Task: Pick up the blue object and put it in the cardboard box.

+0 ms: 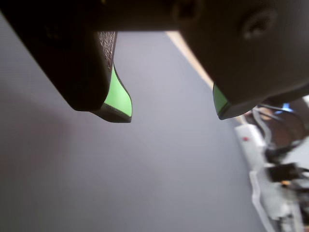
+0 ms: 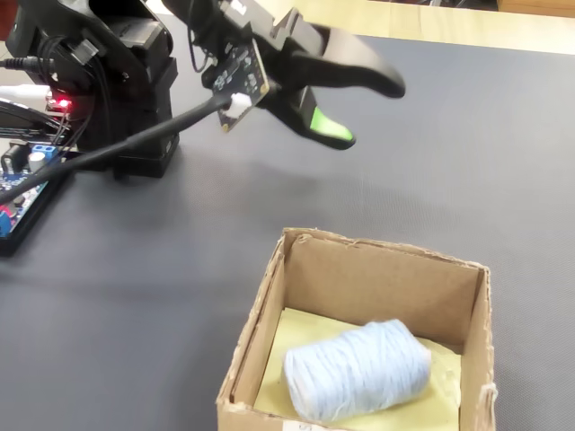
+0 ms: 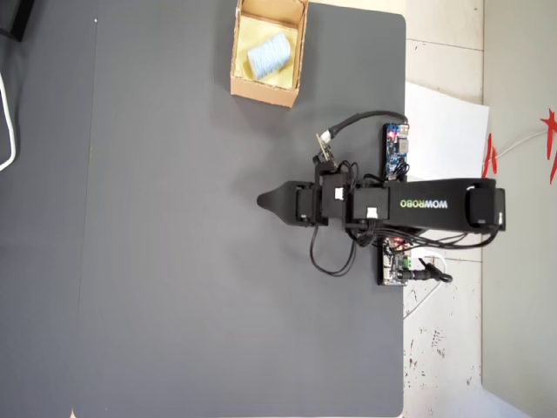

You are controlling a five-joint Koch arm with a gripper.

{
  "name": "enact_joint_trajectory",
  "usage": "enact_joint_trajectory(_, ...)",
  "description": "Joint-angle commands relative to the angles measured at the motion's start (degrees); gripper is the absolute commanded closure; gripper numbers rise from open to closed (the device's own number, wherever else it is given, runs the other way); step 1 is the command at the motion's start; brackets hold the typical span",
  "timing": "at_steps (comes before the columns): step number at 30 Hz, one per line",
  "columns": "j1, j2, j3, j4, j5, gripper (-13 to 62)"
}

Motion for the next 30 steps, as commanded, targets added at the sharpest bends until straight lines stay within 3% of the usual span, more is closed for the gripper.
enact_joint_trajectory(1,-0.53,5.10,-0.44,-4.48,1.93,15.3)
enact_joint_trajectory(17,-0.53,5.10,14.33,-8.00,7.65,15.0)
enact_joint_trajectory(30,1.05,5.01,14.50,-1.23,7.29,14.8)
